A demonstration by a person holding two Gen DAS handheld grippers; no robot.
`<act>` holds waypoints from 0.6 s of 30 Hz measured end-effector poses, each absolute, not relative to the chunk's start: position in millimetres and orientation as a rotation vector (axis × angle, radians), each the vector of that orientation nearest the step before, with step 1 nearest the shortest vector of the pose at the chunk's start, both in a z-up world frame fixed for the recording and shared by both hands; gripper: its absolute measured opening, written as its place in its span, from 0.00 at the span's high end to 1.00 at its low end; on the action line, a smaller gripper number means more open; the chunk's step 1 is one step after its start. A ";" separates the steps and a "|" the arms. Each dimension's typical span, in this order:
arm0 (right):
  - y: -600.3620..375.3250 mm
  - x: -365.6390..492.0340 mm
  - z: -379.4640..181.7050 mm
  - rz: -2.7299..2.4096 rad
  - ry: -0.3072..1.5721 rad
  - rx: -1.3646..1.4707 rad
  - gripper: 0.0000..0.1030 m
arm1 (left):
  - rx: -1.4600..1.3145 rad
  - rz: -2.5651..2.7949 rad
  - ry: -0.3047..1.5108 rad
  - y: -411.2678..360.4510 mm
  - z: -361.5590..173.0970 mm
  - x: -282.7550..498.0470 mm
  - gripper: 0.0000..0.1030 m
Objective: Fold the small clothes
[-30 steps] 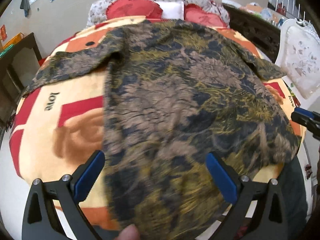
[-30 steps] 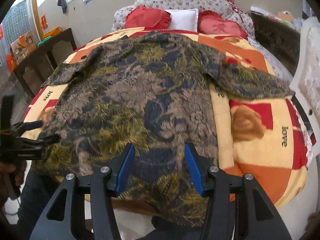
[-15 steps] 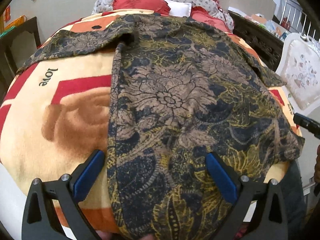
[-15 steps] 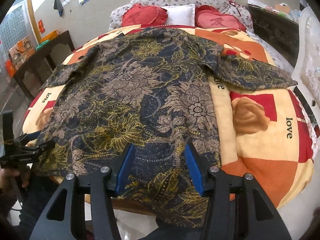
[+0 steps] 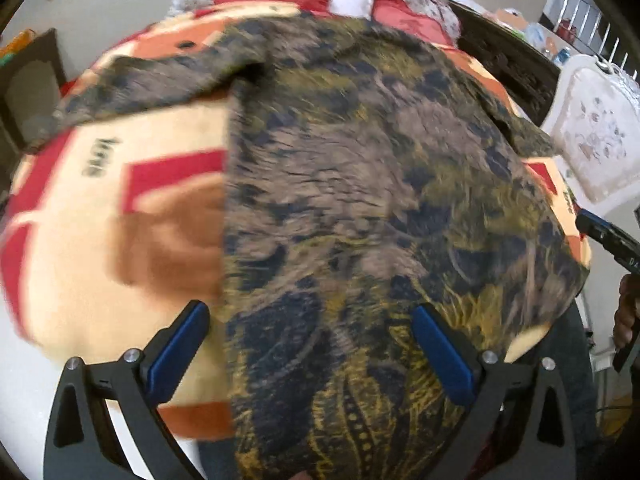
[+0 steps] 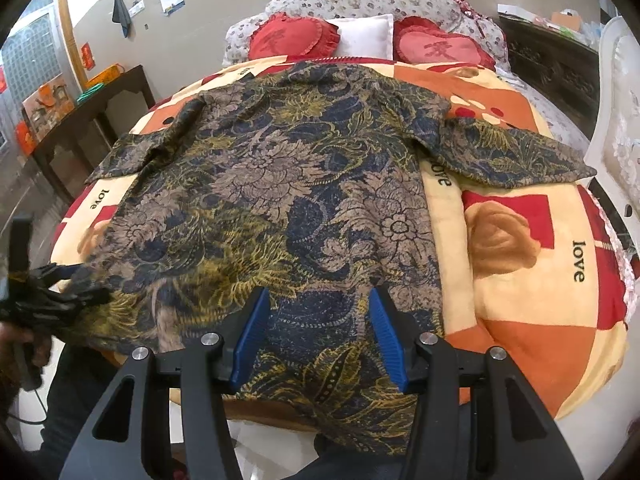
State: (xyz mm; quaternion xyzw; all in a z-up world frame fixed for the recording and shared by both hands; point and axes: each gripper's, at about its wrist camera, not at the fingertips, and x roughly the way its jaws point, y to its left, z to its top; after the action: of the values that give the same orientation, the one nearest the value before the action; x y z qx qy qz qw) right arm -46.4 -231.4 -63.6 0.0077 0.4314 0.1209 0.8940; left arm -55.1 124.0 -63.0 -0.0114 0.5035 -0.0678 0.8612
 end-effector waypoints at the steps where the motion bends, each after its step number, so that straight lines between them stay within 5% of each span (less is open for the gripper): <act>1: -232.4 -45.9 -62.3 0.250 0.891 0.016 0.48 | 0.007 -0.114 1.046 128.0 -57.8 -57.9 0.00; 10: -235.2 -35.6 -49.9 0.255 0.860 0.024 0.48 | 0.183 0.056 1.058 143.3 -51.5 -66.2 0.00; 18: -223.1 -31.3 -22.5 0.257 0.803 -0.017 0.48 | -0.110 -0.177 0.731 99.0 28.5 -51.2 0.00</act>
State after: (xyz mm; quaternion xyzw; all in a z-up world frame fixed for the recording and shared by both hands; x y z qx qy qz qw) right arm -31.3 -223.1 -22.5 -0.0081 0.3899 0.1249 0.9123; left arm -51.2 99.0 28.5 -0.0535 0.3566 -0.0864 0.9287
